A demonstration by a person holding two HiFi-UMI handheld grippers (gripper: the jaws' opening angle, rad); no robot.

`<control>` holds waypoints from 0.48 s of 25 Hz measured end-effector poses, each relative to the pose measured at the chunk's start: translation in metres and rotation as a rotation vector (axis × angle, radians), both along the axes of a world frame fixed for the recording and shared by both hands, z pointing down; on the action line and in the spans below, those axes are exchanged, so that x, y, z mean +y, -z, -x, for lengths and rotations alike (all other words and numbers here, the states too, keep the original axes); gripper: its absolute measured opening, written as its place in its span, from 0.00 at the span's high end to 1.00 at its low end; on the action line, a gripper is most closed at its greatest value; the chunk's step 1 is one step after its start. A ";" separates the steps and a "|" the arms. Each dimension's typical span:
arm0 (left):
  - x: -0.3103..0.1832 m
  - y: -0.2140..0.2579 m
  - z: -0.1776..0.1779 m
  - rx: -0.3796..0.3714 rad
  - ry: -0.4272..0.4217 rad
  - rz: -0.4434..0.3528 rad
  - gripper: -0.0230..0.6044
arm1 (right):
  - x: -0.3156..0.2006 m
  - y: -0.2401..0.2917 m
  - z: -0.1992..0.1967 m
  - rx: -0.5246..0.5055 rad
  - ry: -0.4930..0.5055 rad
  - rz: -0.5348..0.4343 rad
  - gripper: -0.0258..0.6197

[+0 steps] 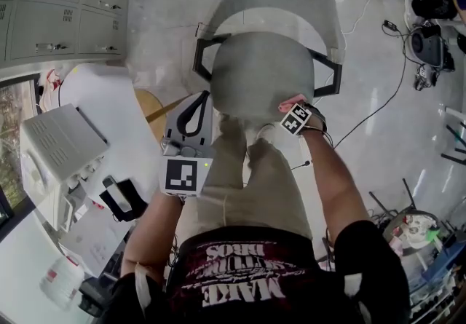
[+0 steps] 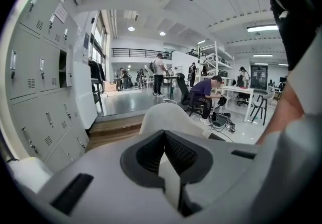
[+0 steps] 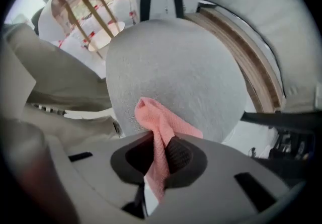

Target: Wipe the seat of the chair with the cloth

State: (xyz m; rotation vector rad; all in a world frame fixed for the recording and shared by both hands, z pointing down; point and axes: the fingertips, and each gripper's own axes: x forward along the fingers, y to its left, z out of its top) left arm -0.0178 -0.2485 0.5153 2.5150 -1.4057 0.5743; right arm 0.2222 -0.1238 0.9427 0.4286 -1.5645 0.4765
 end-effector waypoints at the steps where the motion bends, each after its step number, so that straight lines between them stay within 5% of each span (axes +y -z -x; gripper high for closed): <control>1: 0.003 0.007 -0.003 0.005 0.000 -0.007 0.95 | 0.000 0.013 -0.004 -0.056 -0.075 -0.021 0.91; 4: 0.008 0.030 -0.007 0.026 0.018 -0.020 0.95 | -0.009 0.067 -0.008 -0.224 -0.231 -0.131 0.91; 12: 0.021 0.107 -0.013 0.046 0.016 -0.126 0.95 | -0.010 0.220 -0.021 -0.463 -0.428 -0.375 0.91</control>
